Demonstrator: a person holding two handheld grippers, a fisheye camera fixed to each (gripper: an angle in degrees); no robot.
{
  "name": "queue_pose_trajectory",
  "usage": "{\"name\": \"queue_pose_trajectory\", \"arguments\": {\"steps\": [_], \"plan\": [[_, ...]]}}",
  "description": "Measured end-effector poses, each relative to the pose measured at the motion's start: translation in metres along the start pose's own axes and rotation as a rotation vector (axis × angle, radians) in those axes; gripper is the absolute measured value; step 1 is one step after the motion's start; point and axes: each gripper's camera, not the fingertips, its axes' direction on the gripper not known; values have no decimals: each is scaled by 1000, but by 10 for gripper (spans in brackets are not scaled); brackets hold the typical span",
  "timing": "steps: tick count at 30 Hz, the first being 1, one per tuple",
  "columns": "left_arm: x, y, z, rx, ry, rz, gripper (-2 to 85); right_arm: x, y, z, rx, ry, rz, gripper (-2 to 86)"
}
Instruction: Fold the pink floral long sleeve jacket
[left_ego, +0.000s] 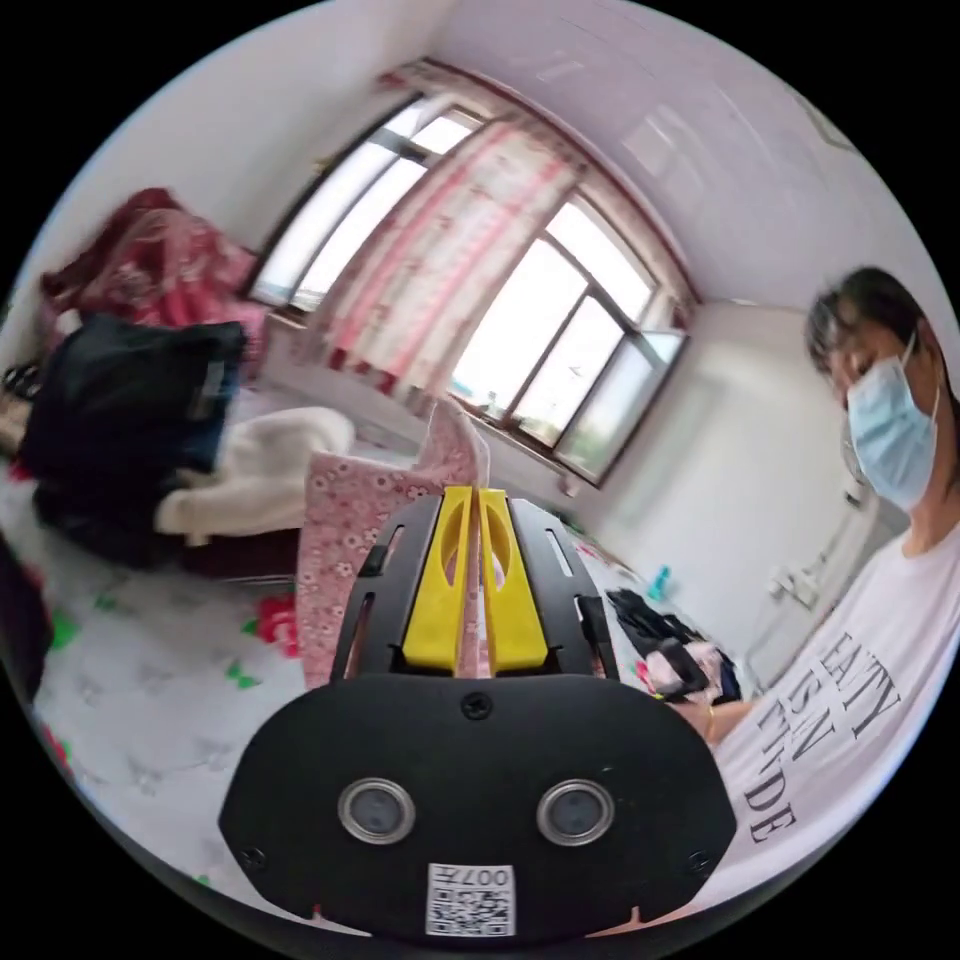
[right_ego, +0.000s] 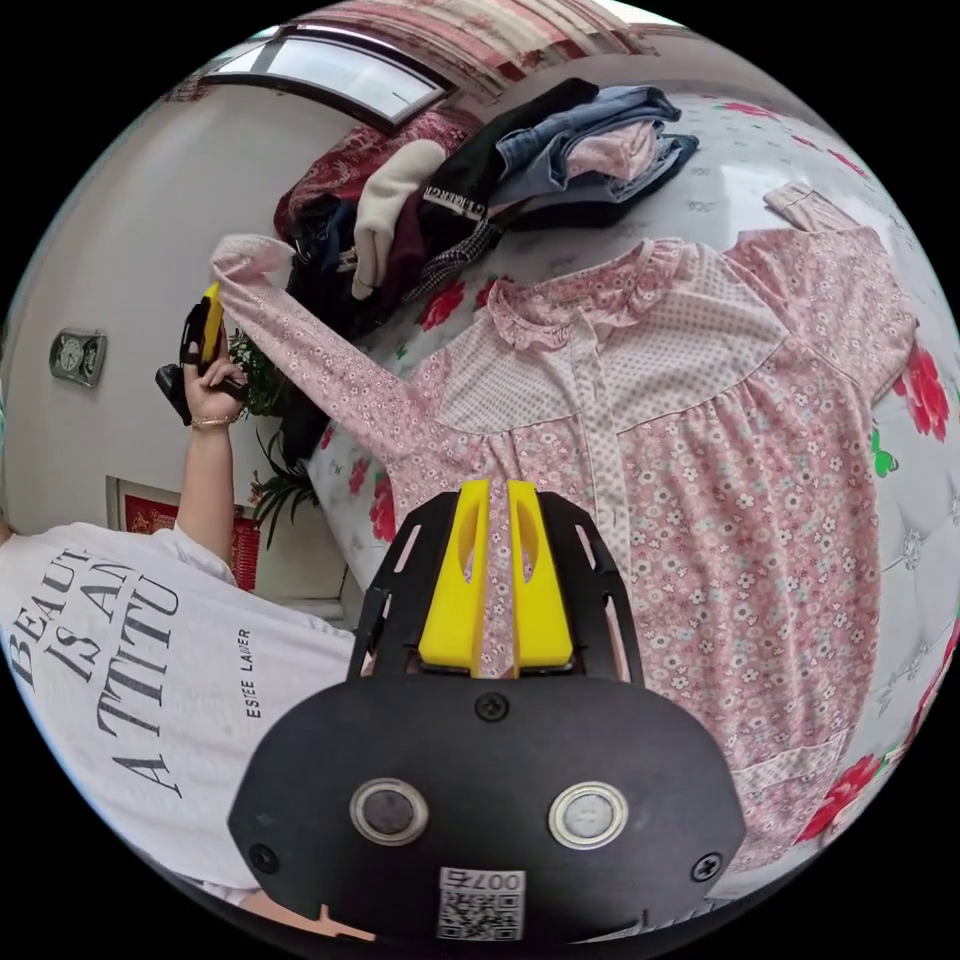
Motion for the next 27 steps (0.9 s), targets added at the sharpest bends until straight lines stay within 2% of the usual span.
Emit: {"name": "queue_pose_trajectory", "arguments": {"steps": [1, 5, 7, 8, 9, 11, 15, 19, 22, 27], "plan": [[26, 9, 35, -51, 101, 42, -7, -1, 1, -5, 14, 7, 6, 15], [93, 68, 155, -303, 300, 153, 10, 4, 16, -30, 89, 30, 69, 24], [125, 124, 225, -511, 392, 197, 97, 12, 27, -39, 117, 35, 117, 30], [131, 137, 237, -552, 391, 199, 110, 16, 35, -45, 130, 49, 147, 34], [137, 161, 253, -615, 369, 194, 124, 19, 39, -48, 135, 56, 159, 35], [138, 189, 259, -633, 319, 187, 124, 28, 54, -57, 156, 78, 206, 39], [116, 243, 244, -749, 33, 196, 116, 45, 60, -64, 194, 79, 262, 39], [75, 288, 226, -867, -250, 116, 107, 55, 31, -60, 220, 91, 257, 37], [50, 317, 228, -907, -284, 9, 107, 61, -7, -43, 193, 121, 237, 37], [28, 366, 257, -1007, -353, -36, 105, 66, -62, -7, 101, 154, 249, 30]]}}
